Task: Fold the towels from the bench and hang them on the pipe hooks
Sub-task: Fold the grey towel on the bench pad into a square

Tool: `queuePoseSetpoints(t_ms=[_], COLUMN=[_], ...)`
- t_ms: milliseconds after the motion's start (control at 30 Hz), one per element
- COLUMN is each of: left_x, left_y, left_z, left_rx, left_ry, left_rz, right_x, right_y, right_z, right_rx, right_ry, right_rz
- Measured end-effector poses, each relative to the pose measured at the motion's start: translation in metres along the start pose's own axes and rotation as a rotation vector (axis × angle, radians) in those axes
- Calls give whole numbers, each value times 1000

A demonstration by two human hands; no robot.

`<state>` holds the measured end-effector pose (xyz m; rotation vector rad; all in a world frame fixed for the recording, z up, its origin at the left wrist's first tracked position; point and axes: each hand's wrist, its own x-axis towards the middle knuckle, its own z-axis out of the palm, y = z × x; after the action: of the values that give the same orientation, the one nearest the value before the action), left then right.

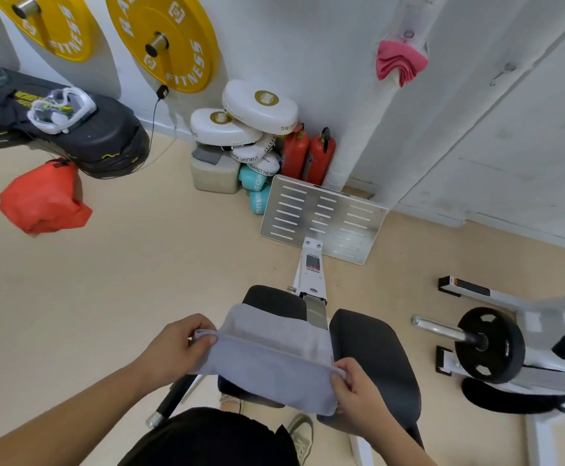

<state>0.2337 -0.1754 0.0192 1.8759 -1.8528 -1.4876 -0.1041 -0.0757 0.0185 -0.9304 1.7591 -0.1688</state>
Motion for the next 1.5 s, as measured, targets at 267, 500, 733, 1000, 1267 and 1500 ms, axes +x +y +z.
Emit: queuePoseSetpoints(t_ms=[267, 500, 733, 1000, 1267, 1500], left_x=[94, 132, 127, 119, 90, 53], left_y=[1, -18, -23, -30, -19, -15], left_z=[9, 26, 49, 29, 8, -21], left_rx=[29, 45, -249, -626, -484, -141], left_ry=[48, 51, -136, -242, -300, 155], left_rz=[-153, -329, -696, -760, -629, -365], right_x=[79, 133, 158, 146, 108, 92], right_y=[-19, -3, -14, -21, -23, -48], right_z=[0, 8, 24, 2, -1, 45], right_rx=[99, -7, -17, 131, 190, 138], right_ry=[221, 166, -63, -56, 5, 121], right_rz=[66, 173, 217, 248, 165, 68])
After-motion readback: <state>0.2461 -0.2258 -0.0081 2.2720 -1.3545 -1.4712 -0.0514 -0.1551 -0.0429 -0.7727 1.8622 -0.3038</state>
